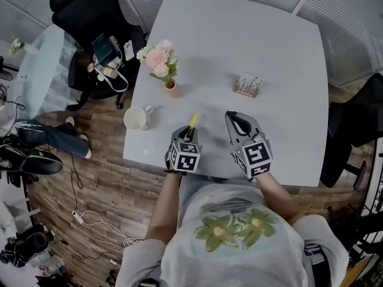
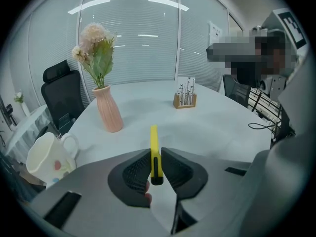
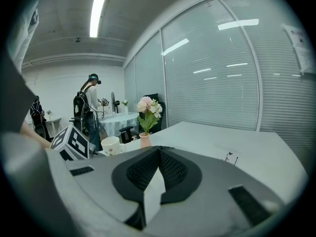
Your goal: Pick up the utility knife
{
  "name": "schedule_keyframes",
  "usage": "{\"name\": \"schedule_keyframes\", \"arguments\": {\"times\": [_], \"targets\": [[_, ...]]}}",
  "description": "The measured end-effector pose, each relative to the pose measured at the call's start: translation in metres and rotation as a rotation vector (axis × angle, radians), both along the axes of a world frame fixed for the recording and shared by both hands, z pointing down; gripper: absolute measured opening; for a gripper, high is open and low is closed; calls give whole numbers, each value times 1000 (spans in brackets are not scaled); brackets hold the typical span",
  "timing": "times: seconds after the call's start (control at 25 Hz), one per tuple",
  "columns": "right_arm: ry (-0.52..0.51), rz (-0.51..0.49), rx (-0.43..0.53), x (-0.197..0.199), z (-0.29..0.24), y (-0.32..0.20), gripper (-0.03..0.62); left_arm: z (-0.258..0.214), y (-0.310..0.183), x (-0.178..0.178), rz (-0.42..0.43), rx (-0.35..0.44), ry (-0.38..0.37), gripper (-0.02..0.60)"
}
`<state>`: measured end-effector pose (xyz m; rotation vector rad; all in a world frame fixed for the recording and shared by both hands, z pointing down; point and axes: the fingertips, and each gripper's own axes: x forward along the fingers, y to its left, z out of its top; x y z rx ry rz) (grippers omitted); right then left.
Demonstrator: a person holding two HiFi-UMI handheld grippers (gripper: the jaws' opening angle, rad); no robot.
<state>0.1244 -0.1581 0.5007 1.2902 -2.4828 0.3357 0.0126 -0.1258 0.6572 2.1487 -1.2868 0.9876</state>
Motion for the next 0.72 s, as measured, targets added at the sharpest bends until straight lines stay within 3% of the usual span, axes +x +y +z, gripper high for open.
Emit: {"name": "schedule_keyframes", "arguments": {"times": [0.72], "targets": [[-3, 59, 20, -12, -14, 18, 6, -54, -4, -8, 51, 95, 48, 66]]}}
